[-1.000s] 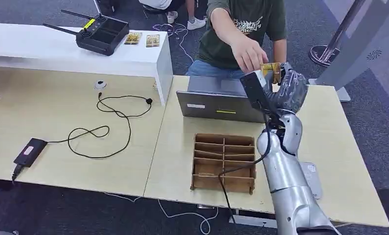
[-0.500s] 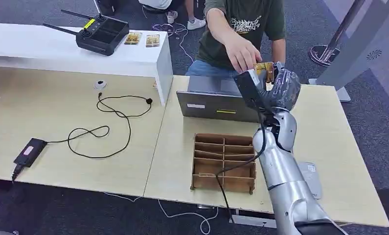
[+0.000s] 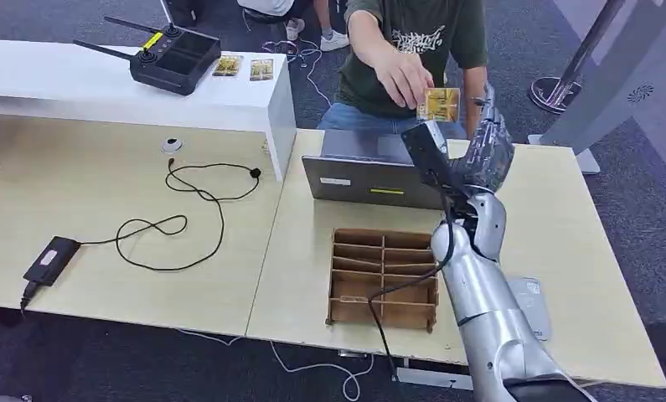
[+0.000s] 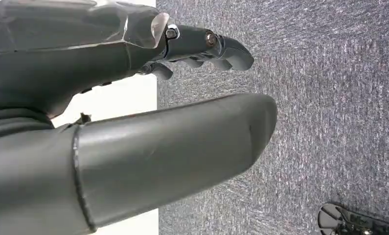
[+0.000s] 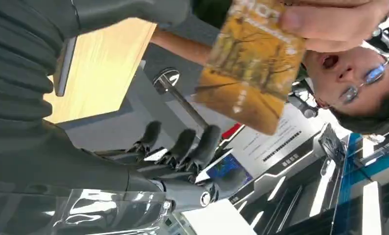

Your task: Pass the card to the sensor for recognition and then transmit it.

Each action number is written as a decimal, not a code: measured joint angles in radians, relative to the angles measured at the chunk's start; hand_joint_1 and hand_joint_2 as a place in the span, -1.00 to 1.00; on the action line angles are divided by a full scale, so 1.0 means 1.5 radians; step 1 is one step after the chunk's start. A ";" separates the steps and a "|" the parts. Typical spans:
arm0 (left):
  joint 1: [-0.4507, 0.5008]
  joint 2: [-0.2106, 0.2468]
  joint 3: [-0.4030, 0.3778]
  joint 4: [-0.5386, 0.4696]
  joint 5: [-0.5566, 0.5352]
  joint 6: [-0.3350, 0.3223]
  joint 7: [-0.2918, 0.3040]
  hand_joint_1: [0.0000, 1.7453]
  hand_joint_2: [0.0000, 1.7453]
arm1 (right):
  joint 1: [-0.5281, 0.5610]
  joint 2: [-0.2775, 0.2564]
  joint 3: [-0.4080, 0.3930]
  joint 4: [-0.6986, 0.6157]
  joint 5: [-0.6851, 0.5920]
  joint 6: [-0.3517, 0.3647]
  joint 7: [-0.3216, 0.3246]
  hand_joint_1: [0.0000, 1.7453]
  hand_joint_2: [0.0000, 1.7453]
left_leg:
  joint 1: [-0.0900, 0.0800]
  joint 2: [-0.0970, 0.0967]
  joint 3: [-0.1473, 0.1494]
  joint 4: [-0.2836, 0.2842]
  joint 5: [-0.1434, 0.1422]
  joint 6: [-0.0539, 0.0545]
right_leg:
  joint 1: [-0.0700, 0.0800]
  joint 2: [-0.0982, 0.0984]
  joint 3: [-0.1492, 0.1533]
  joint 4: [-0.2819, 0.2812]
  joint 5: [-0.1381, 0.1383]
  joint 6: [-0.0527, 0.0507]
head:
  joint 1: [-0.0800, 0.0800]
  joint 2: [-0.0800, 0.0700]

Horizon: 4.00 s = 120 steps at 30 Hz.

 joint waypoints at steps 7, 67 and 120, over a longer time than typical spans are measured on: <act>0.000 0.000 0.000 0.000 0.001 0.000 0.000 -1.00 -1.00 | 0.000 0.000 0.001 0.001 -0.003 -0.001 -0.002 -1.00 1.00 | 0.000 0.000 0.000 0.000 0.000 0.000 | 0.000 0.000 0.000 0.000 0.000 0.000 | 0.000 0.000; 0.011 -0.022 0.008 -0.004 0.017 0.000 -0.010 -1.00 -1.00 | 0.496 -0.046 -0.073 -0.630 0.075 0.022 0.053 -1.00 1.00 | 0.000 0.000 0.000 0.000 -0.001 0.000 | 0.000 0.000 0.000 -0.001 -0.001 0.000 | 0.000 0.000; 0.019 -0.037 0.016 -0.027 0.044 -0.017 -0.012 -1.00 -1.00 | 0.725 -0.022 0.014 -0.832 0.362 0.244 0.235 -1.00 1.00 | 0.000 0.000 0.000 0.000 -0.001 0.000 | 0.000 0.000 0.000 -0.001 -0.001 0.000 | 0.000 0.000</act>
